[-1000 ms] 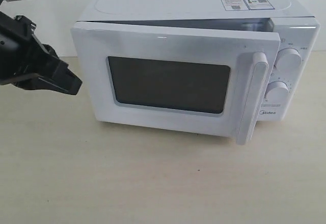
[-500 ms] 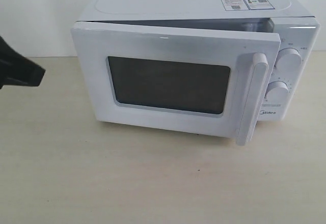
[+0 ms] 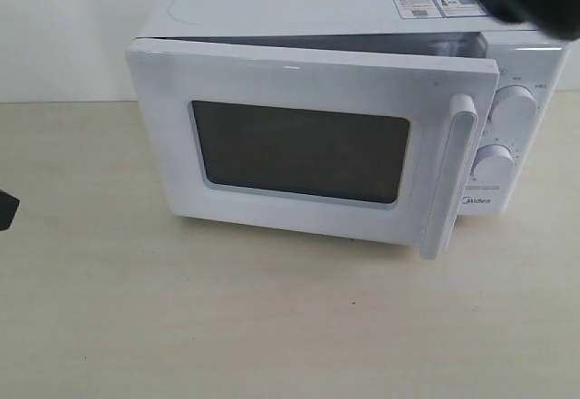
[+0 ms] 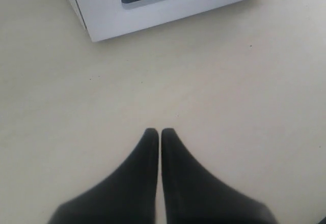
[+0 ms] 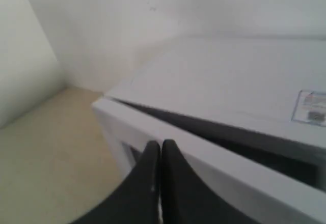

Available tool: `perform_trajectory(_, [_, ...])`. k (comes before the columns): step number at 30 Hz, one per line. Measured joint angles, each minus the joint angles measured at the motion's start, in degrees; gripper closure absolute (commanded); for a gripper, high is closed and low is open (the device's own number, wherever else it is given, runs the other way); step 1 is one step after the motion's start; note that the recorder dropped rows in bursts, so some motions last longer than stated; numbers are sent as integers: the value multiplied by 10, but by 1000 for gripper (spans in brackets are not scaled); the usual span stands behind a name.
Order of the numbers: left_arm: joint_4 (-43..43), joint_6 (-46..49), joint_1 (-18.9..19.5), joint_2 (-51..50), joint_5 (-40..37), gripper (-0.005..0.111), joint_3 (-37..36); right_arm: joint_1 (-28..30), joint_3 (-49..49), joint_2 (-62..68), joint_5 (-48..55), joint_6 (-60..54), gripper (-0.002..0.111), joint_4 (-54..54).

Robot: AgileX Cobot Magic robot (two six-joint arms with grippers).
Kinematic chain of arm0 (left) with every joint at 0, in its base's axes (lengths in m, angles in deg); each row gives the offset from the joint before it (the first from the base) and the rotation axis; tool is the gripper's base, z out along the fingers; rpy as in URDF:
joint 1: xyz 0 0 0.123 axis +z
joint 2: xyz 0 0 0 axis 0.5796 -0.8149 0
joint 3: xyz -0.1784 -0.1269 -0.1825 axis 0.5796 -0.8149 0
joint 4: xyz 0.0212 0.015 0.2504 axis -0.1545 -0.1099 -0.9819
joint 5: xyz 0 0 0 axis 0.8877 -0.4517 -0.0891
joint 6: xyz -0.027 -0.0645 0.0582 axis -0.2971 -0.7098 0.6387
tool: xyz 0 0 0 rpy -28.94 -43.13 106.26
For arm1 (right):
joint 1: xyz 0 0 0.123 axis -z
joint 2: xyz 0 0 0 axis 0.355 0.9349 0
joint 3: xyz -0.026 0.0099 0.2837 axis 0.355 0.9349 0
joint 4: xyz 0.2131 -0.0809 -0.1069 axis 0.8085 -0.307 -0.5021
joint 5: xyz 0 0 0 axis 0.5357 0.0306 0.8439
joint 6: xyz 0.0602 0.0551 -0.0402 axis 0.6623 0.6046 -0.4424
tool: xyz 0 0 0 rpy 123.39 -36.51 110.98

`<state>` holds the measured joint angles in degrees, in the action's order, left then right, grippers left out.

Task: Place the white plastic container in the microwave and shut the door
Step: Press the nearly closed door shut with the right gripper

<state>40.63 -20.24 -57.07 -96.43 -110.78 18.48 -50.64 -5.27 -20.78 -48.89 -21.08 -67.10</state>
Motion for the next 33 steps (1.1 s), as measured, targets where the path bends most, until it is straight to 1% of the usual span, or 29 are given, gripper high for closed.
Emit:
perform_trajectory(3, [0,-1,0,0,1,102,-1,-25,0,42,21,-1,109,-20])
perform_trajectory(8, [0,-2,0,0,1,102,-1,-32,30,77,25,27,109,-28])
perform_trajectory(10, [0,-2,0,0,6,102,-1,-32,57,77,-2,48,109,-29])
perform_trajectory(12, [0,-2,0,0,15,102,-1,-32,89,77,-50,67,109,-28])
perform_trajectory(15, [0,-2,0,0,33,102,-1,-30,127,82,-121,69,109,5])
perform_trajectory(17, [0,-2,0,0,38,102,-1,-21,137,91,-155,40,109,58])
perform_trajectory(22, [0,-2,0,0,43,102,-1,-3,140,130,-215,-116,109,226])
perform_trajectory(26, [0,-2,0,0,46,102,-1,-3,141,146,-240,-172,109,264])
perform_trajectory(33, [0,-2,0,0,48,102,-1,-2,141,154,-311,-207,109,300])
